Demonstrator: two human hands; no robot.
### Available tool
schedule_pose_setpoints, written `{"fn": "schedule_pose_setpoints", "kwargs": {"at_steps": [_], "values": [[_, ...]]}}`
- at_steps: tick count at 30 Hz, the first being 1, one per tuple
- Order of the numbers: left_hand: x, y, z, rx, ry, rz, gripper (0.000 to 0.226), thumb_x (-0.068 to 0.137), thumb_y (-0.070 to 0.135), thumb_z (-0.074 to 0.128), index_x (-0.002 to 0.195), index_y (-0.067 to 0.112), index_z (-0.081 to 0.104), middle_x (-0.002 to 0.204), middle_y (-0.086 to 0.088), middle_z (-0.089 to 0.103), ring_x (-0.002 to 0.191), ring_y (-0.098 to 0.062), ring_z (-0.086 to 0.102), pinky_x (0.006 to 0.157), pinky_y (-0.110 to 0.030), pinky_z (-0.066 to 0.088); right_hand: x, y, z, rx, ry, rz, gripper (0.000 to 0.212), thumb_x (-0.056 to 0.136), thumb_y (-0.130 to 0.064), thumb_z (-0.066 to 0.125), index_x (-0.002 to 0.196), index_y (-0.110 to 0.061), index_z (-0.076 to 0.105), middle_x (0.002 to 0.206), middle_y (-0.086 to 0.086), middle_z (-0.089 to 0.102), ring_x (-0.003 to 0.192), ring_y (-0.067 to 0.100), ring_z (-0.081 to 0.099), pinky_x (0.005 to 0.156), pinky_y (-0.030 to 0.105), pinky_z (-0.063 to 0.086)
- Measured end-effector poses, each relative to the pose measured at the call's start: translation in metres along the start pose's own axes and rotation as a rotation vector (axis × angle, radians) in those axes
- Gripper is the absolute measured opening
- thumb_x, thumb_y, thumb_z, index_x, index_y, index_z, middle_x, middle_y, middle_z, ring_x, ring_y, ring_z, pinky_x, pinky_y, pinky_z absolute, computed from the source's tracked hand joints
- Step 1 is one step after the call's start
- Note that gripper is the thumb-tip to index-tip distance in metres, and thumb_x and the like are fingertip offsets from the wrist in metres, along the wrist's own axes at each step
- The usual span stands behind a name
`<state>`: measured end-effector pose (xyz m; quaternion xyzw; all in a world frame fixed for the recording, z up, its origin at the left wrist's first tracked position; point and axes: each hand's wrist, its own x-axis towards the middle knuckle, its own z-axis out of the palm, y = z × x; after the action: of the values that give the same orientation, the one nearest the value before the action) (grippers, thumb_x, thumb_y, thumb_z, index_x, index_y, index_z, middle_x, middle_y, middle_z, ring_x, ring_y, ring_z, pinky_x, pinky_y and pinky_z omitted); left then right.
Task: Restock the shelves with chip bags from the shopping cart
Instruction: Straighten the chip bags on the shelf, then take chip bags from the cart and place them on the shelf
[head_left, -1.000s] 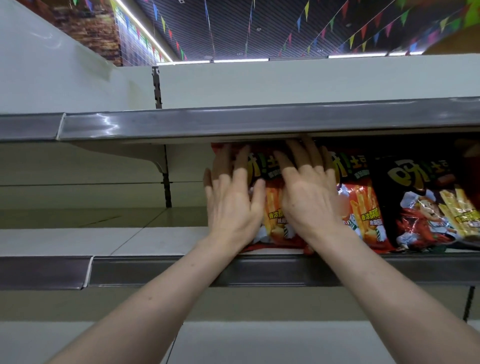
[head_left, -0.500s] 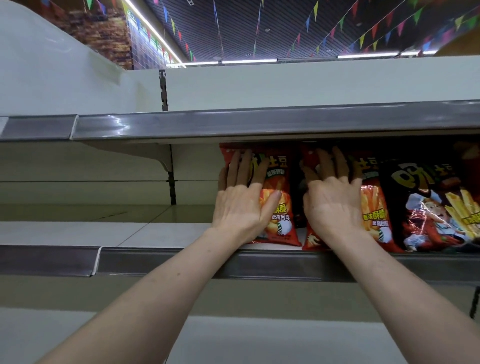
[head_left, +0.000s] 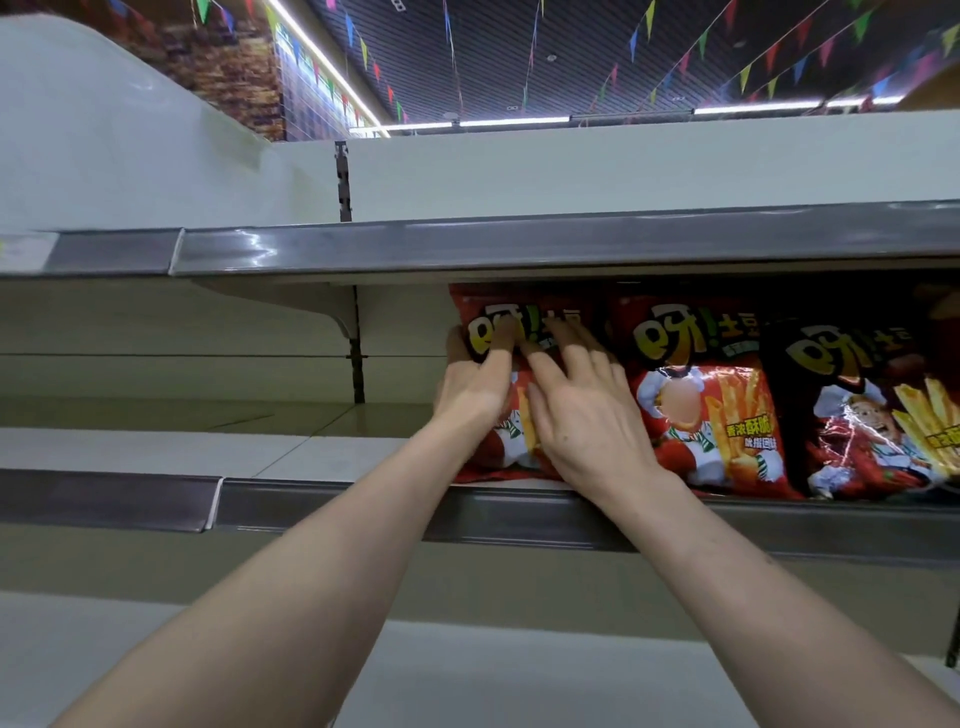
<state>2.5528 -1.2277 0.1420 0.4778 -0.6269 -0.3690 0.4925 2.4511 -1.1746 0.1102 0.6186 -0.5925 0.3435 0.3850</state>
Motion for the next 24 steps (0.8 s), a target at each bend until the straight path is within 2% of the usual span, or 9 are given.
{"fn": "schedule_pose_setpoints", "kwargs": {"at_steps": [4, 6, 7, 9, 11, 13, 17, 20, 24], "values": [[0.004, 0.0, 0.001, 0.031, -0.027, 0.011, 0.065, 0.092, 0.068, 0.034, 0.14, 0.024, 0.04, 0.122, -0.006, 0.061, 0.11, -0.03, 0.059, 0.096, -0.035, 0.044, 0.0, 0.0, 0.0, 0.043, -0.022, 0.011, 0.034, 0.091, -0.023, 0.048, 0.115, -0.006, 0.064, 0.107, 0.02, 0.062, 0.093, 0.04, 0.06, 0.077, 0.043, 0.05], [0.002, 0.001, 0.0, 0.056, -0.057, -0.039, 0.066, 0.093, 0.068, 0.032, 0.137, 0.02, 0.045, 0.123, -0.007, 0.06, 0.108, -0.029, 0.058, 0.093, -0.033, 0.043, 0.0, -0.002, 0.0, 0.042, -0.014, 0.024, 0.034, 0.089, -0.022, 0.049, 0.115, -0.006, 0.064, 0.103, 0.02, 0.062, 0.09, 0.04, 0.06, 0.075, 0.043, 0.051], [0.002, 0.001, 0.0, 0.091, -0.045, -0.016, 0.069, 0.093, 0.067, 0.031, 0.143, 0.02, 0.038, 0.131, -0.009, 0.055, 0.114, -0.031, 0.056, 0.098, -0.036, 0.043, 0.001, -0.004, 0.0, 0.032, 0.003, 0.028, 0.033, 0.088, -0.021, 0.049, 0.113, -0.005, 0.064, 0.099, 0.02, 0.062, 0.087, 0.039, 0.06, 0.073, 0.042, 0.051], [-0.003, -0.001, -0.003, 0.213, 0.028, 0.127, 0.067, 0.096, 0.059, 0.033, 0.152, 0.024, 0.02, 0.15, -0.014, 0.035, 0.129, -0.036, 0.044, 0.108, -0.046, 0.036, 0.0, -0.008, -0.001, 0.017, 0.028, 0.018, 0.036, 0.089, -0.024, 0.044, 0.111, -0.006, 0.064, 0.095, 0.018, 0.061, 0.082, 0.038, 0.059, 0.07, 0.041, 0.05], [-0.014, -0.007, -0.007, 0.362, 0.113, 0.314, 0.056, 0.1, 0.043, 0.036, 0.149, 0.017, 0.03, 0.156, -0.015, 0.023, 0.133, -0.037, 0.037, 0.111, -0.046, 0.029, -0.001, -0.011, -0.002, 0.024, 0.031, -0.003, 0.039, 0.089, -0.028, 0.038, 0.109, -0.007, 0.064, 0.093, 0.017, 0.061, 0.08, 0.037, 0.058, 0.069, 0.04, 0.049], [-0.02, -0.015, -0.011, 0.502, 0.151, 0.418, 0.047, 0.101, 0.037, 0.035, 0.141, 0.014, 0.042, 0.153, -0.015, 0.026, 0.131, -0.035, 0.037, 0.109, -0.044, 0.028, -0.001, -0.012, -0.002, 0.009, -0.002, -0.004, 0.039, 0.088, -0.03, 0.038, 0.105, -0.008, 0.066, 0.089, 0.015, 0.061, 0.079, 0.036, 0.059, 0.067, 0.039, 0.05], [-0.02, -0.016, -0.014, 0.615, 0.128, 0.379, 0.042, 0.102, 0.039, 0.032, 0.127, 0.011, 0.05, 0.128, -0.019, 0.049, 0.119, -0.036, 0.044, 0.1, -0.044, 0.032, 0.002, -0.012, -0.003, -0.028, -0.095, 0.012, 0.028, 0.086, -0.024, 0.056, 0.105, -0.006, 0.067, 0.095, 0.019, 0.063, 0.085, 0.039, 0.061, 0.07, 0.042, 0.05], [-0.025, -0.013, -0.02, 0.602, 0.138, 0.396, 0.04, 0.102, 0.039, 0.033, 0.128, 0.013, 0.048, 0.125, -0.019, 0.049, 0.119, -0.035, 0.044, 0.101, -0.044, 0.03, 0.006, -0.016, -0.01, 0.002, -0.093, 0.008, 0.03, 0.085, -0.018, 0.065, 0.111, -0.004, 0.066, 0.106, 0.024, 0.061, 0.094, 0.043, 0.058, 0.079, 0.047, 0.047], [-0.031, -0.02, -0.042, 0.587, 0.271, 0.411, 0.045, 0.101, 0.039, 0.038, 0.139, 0.018, 0.042, 0.131, -0.014, 0.046, 0.123, -0.033, 0.044, 0.102, -0.045, 0.031, 0.003, -0.038, -0.018, 0.072, -0.054, -0.081, 0.033, 0.078, -0.01, 0.07, 0.111, -0.004, 0.068, 0.112, 0.025, 0.06, 0.104, 0.044, 0.057, 0.084, 0.048, 0.049]]}}
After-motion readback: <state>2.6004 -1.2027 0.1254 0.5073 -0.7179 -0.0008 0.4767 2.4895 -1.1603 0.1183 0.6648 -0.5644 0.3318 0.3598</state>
